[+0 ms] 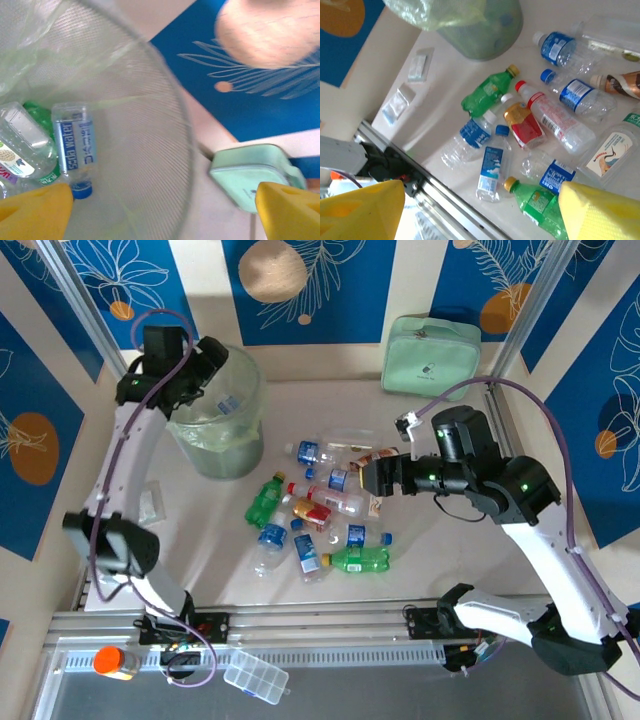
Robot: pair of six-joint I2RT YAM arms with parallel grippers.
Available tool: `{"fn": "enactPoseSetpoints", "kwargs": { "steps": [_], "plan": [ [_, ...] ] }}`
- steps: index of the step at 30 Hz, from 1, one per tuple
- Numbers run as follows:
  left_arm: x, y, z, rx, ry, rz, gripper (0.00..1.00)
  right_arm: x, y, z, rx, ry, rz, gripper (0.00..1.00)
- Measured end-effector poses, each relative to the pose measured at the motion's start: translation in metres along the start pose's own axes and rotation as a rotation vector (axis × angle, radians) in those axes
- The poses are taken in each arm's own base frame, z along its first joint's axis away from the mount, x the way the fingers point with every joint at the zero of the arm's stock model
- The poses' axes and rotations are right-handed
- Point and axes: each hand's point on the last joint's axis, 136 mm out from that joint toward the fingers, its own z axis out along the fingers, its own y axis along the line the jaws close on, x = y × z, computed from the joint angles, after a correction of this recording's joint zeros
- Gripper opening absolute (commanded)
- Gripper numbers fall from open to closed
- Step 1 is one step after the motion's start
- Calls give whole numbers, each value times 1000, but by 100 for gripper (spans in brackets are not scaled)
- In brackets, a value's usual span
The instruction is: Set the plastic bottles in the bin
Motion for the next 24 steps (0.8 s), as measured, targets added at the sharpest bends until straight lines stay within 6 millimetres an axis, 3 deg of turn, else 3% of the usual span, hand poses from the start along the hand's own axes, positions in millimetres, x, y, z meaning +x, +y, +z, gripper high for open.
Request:
{"fn": "enactPoseSetpoints", "kwargs": {
  "steps": [3, 6, 12, 17, 24],
  "plan": [
    [2, -20, -45, 63, -30, 40, 93, 12, 5, 8, 1, 61, -48, 80],
    [18, -30, -79, 102, -13, 97, 92, 24, 11, 15, -2, 111, -92, 80],
    [70, -27, -116, 113, 122, 254, 93, 46, 12, 31, 0, 186, -118, 80],
    [131, 5, -142, 82, 289, 402, 93, 71, 11, 50, 2, 261, -128, 80],
    [182, 73, -163, 8, 433, 458, 93, 99, 14, 75, 40, 385, -225, 80]
  ]
}}
